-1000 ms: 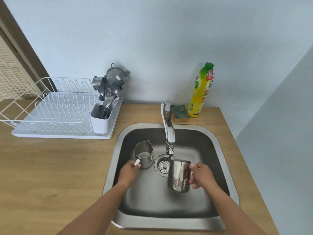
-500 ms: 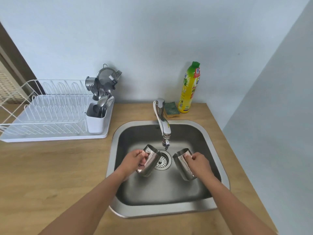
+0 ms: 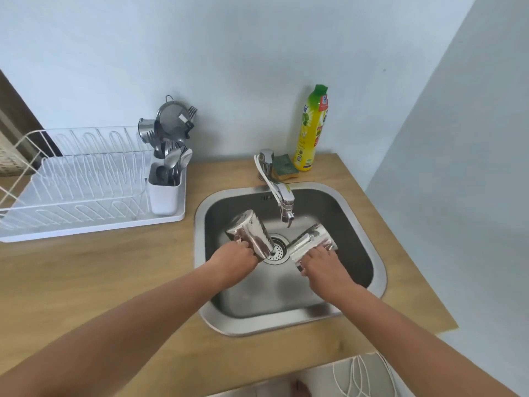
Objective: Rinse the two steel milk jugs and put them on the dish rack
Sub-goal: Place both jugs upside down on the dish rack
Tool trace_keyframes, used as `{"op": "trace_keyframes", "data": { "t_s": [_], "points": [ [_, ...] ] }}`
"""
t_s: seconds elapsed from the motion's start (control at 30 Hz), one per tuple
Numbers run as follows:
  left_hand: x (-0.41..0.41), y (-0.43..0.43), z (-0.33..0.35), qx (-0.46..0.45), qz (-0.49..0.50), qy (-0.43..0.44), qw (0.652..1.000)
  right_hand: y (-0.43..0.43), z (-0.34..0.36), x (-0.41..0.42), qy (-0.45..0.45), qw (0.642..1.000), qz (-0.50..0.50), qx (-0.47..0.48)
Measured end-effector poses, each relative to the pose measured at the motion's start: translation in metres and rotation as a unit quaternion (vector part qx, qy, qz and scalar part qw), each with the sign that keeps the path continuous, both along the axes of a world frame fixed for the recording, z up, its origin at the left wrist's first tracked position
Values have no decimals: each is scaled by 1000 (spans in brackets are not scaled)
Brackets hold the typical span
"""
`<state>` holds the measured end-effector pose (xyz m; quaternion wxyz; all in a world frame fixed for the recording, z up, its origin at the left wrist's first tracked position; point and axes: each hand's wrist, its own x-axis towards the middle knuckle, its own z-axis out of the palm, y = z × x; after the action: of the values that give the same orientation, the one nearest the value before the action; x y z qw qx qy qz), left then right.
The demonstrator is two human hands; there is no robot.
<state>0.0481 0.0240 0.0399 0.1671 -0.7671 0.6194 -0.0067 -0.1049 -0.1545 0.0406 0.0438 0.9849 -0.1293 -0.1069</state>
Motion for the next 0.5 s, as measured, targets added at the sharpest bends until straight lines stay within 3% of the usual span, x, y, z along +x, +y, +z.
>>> {"op": "trace_keyframes", "data": {
  "t_s": [0.2,0.5],
  "points": [
    [-8,9,-2,43,-57,-68,995,27,-2,-13,33,983,104,-144],
    [-22,9,8,77,-63,-107,989,27,12,-26,32,980,115,-160]
  ]
}}
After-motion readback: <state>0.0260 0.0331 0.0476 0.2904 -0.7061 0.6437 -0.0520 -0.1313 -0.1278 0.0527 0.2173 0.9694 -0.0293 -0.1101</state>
